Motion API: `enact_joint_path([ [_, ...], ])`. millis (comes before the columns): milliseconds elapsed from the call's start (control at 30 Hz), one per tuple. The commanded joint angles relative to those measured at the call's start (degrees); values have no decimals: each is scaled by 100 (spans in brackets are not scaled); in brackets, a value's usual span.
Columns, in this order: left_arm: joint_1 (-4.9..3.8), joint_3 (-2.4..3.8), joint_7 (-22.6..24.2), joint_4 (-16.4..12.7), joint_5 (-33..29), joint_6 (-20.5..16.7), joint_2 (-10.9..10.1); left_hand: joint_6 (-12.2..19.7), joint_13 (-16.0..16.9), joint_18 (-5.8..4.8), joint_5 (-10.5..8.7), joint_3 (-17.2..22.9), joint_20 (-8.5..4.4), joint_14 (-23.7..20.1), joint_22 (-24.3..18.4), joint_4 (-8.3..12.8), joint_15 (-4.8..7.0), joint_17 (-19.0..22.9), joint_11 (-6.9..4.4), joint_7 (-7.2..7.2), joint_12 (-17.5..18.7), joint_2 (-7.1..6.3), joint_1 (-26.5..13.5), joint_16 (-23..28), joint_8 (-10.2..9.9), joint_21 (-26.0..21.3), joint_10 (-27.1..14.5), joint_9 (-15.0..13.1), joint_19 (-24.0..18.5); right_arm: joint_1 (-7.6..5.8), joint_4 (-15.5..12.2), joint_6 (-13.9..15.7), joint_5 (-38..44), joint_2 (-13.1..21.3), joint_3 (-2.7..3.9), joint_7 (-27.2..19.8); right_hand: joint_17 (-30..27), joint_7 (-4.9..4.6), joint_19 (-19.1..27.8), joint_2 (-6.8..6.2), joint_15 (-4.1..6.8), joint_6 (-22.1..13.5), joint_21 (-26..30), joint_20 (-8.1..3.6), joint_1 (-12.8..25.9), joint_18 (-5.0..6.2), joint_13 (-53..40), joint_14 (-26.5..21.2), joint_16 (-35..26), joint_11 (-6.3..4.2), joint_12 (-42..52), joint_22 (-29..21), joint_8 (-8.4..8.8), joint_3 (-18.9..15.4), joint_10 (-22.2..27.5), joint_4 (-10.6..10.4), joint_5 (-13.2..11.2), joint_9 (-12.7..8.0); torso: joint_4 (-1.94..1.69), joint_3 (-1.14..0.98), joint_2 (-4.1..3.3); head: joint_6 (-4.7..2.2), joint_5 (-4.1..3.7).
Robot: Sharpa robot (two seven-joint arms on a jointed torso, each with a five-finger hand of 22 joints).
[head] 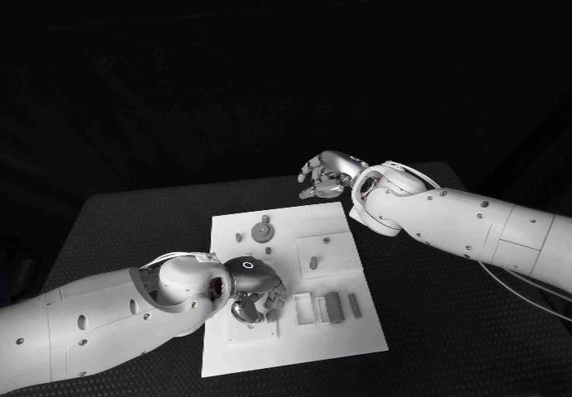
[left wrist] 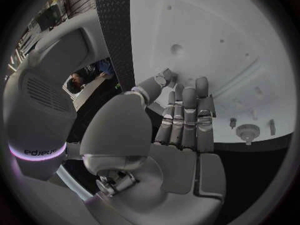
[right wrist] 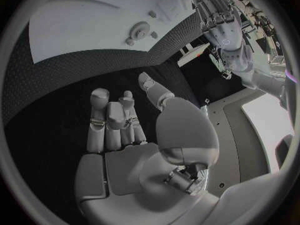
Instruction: Assemble the parts on the task board
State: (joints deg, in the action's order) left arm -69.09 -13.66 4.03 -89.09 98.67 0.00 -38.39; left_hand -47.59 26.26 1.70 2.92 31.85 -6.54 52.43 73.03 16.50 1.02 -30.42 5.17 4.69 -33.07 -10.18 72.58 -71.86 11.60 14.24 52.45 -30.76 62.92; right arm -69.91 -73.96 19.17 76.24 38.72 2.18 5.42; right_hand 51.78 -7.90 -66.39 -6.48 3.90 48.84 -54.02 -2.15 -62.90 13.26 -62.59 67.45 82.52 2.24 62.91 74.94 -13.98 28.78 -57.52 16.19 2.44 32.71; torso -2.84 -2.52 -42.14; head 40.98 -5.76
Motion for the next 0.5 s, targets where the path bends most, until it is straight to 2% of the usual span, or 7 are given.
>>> enact_joint_path([
  [33,14,2,99,34,249,-107,29,44,137,38,-12,-46,-16,37,29,-4,31,-5,-46,3,-236,-36,-1,-56,44,-4,18,-10,72,3,0,-65,-3,-7,0,-55,6,-108,-3,10,-14,-63,18,-34,36,174,6,-29,-12,25,35,37,35,-25,7,0,32,9,-4,1,2,5,-10],
  [500,77,2,129,87,299,-64,63,-6,619,5,-12,-57,-114,103,214,0,118,-80,-133,0,-1152,-1,5,-269,200,9,-220,-7,222,5,6,-73,-8,-7,-1,-55,7,-108,-5,13,-14,-62,20,-34,48,174,9,-28,-11,25,39,37,36,-27,7,-4,32,9,-8,5,6,31,-27],
])
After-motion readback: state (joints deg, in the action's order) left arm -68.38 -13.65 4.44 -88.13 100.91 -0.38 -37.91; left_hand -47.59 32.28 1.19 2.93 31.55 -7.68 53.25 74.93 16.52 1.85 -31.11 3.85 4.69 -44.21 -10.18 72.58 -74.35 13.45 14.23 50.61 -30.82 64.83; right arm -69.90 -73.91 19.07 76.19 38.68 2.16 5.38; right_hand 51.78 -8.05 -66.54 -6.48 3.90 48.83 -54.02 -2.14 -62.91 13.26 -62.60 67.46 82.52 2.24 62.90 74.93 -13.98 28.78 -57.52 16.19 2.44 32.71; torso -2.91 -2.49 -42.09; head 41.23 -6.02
